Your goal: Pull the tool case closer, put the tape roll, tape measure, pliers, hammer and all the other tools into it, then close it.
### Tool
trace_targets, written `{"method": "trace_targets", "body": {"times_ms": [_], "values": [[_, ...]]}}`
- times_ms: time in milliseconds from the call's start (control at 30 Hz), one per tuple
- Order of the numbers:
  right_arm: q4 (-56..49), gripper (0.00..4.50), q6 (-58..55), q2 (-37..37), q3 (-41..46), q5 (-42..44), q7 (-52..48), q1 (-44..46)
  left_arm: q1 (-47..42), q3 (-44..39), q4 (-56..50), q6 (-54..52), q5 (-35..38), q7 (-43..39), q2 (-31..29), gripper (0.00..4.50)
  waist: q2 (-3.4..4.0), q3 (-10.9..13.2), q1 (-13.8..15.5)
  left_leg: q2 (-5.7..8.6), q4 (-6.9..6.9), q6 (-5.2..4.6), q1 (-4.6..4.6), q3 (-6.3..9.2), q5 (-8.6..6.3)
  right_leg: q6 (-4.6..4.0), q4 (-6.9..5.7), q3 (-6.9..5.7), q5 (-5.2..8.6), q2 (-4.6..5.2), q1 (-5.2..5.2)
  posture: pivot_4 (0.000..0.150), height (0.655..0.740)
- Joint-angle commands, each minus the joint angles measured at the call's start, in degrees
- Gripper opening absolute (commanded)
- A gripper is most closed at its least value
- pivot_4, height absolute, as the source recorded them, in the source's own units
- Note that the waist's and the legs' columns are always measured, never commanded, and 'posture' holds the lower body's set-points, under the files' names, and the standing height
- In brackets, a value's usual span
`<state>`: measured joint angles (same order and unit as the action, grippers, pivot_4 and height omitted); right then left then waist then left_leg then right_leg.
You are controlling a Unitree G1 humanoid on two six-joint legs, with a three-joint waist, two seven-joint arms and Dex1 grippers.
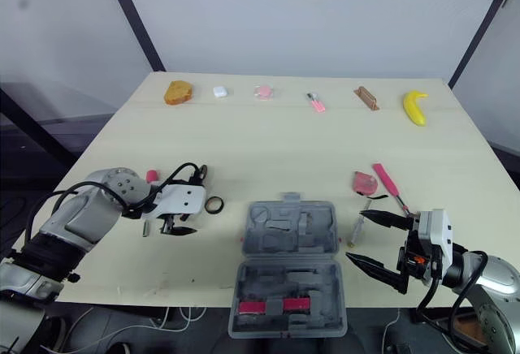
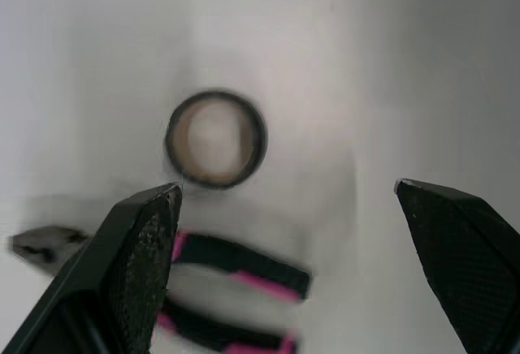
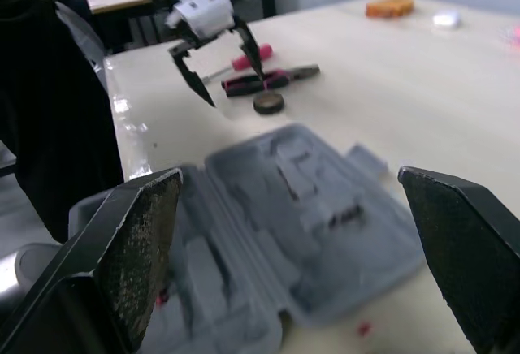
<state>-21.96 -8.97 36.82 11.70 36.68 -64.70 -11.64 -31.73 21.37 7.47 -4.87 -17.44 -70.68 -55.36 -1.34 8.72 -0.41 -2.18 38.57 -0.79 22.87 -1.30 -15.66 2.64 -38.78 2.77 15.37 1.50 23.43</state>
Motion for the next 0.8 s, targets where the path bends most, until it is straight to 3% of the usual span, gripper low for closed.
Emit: {"method": "trace_targets", "body": {"times_ms": [33, 200, 367, 800], "values": [[-0.85, 4.5, 1.19, 1.09, 0.94, -0.14, -0.83, 0.5, -3.25, 3.07, -2.22, -4.51, -4.93, -2.89, 1.52, 4.46, 0.0, 0.0, 0.03, 0.0, 0.01, 0.0, 0.01, 0.0, 0.0, 0.0, 0.0, -0.01, 0.0, 0.0, 0.0, 0.15, 0.74], [-1.05, 4.5, 0.62, 1.79, 1.07, -0.07, -0.31, 2.01, -3.19, 6.83, -4.63, -8.83, -10.47, -6.64, 2.02, 4.46, 0.0, 0.0, -0.4, -0.03, 0.01, 0.0, 0.0, 0.05, 0.0, 0.0, -0.05, 0.05, 0.0, -0.06, 0.03, 0.15, 0.74], [-2.09, 4.5, -0.47, 2.15, 0.94, 1.1, -0.36, 2.76, -3.4, 9.02, -3.28, -8.98, -15.22, -5.22, 3.89, 4.46, -0.02, 0.01, -0.01, -0.03, 0.09, 0.0, 0.03, 0.06, 0.0, 0.0, -0.06, 0.03, 0.0, -0.04, 0.02, 0.15, 0.74], [-1.72, 4.5, 0.76, 5.85, 0.56, 0.29, -5.38, 4.32, -6.99, 9.43, 1.21, -8.5, -18.57, -6.88, 8.29, 4.46, 0.0, 0.0, 0.33, -0.02, 0.2, -0.01, 0.03, 0.09, 0.0, 0.0, -0.1, -0.03, -0.01, -0.03, -0.04, 0.15, 0.74]]}}
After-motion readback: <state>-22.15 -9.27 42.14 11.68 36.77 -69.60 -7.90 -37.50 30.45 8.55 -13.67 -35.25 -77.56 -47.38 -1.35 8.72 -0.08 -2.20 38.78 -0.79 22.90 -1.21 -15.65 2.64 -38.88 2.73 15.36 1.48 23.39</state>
